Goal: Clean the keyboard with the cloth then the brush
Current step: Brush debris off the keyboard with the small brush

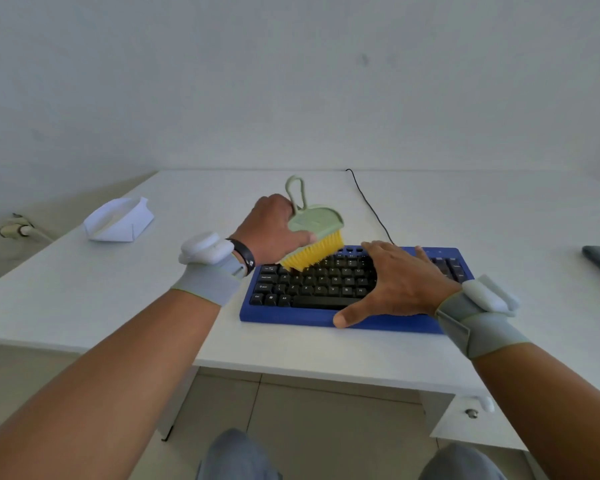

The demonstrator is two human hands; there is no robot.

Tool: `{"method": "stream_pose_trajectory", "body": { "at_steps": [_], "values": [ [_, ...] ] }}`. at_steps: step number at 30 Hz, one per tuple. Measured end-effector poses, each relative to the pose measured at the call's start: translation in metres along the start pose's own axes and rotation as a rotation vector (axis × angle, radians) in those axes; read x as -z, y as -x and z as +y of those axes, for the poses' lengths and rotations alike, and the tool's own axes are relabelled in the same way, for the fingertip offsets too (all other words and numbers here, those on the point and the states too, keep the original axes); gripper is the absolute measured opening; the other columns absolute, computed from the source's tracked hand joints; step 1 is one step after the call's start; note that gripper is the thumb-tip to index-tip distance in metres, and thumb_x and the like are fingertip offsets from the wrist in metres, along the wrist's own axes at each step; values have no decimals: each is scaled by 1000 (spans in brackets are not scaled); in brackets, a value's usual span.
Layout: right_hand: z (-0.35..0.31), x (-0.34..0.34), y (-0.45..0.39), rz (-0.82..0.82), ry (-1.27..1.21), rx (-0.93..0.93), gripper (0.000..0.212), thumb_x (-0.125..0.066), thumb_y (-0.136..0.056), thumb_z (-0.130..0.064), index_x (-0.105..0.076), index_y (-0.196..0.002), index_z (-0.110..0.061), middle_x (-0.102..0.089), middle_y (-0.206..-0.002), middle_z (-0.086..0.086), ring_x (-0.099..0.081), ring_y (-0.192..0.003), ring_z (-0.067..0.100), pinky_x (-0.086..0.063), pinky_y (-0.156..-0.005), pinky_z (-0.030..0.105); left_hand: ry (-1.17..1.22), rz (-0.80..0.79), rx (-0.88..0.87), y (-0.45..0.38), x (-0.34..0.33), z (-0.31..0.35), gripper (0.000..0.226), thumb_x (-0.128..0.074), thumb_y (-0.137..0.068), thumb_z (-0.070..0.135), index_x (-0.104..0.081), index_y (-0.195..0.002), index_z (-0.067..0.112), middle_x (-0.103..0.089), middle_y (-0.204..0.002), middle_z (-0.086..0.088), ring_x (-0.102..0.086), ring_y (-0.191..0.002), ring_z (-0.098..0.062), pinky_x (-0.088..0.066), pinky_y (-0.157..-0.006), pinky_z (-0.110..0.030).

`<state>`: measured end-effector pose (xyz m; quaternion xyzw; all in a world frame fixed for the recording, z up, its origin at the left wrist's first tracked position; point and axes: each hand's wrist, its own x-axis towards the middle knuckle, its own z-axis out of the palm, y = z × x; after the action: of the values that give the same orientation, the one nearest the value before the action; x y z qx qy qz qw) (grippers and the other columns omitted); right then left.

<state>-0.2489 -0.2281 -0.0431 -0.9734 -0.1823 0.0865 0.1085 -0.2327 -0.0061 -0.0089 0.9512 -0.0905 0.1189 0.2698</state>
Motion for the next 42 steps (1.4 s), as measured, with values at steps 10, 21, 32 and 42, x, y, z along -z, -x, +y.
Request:
{"method": "stream_pose_trajectory", "body": {
  "at_steps": [10, 21, 32, 42],
  "values": [
    [1, 2, -2, -53, -9, -28, 150, -58, -33, -96, -11, -154, -22, -12, -161, -6, -18, -147, 19, 1, -117, 62, -108, -82, 128, 11, 54, -51, 31, -84, -73, 31, -70, -77, 4, -71, -76, -11, -69, -71, -29, -57, -64, -41],
    [-23, -9, -17, 82, -27, -36, 146, -49, -25, -103, -32, -143, -19, -37, -149, -3, -36, -136, 18, -14, -118, 56, 158, 0, -57, -24, -13, -5, 30, -81, -79, 31, -74, -87, 3, -73, -81, -12, -70, -72, -26, -58, -62, -38],
    [-19, -6, -17, 69, 0, -22, 146, -48, -26, -103, -33, -142, -15, -39, -146, -2, -39, -133, 18, -14, -118, 57, -107, -157, 24, -22, 50, -54, 33, -82, -77, 32, -72, -83, 1, -71, -80, -13, -67, -73, -32, -53, -66, -43],
    [1, -1, -12, 30, -7, -165, 164, -43, -21, -104, -17, -151, -7, -22, -159, 6, -16, -148, 22, -1, -118, 60, 216, -136, -107, -64, -16, 8, 35, -83, -76, 34, -74, -93, 4, -75, -89, -8, -71, -79, -20, -59, -72, -36]
  ]
}}
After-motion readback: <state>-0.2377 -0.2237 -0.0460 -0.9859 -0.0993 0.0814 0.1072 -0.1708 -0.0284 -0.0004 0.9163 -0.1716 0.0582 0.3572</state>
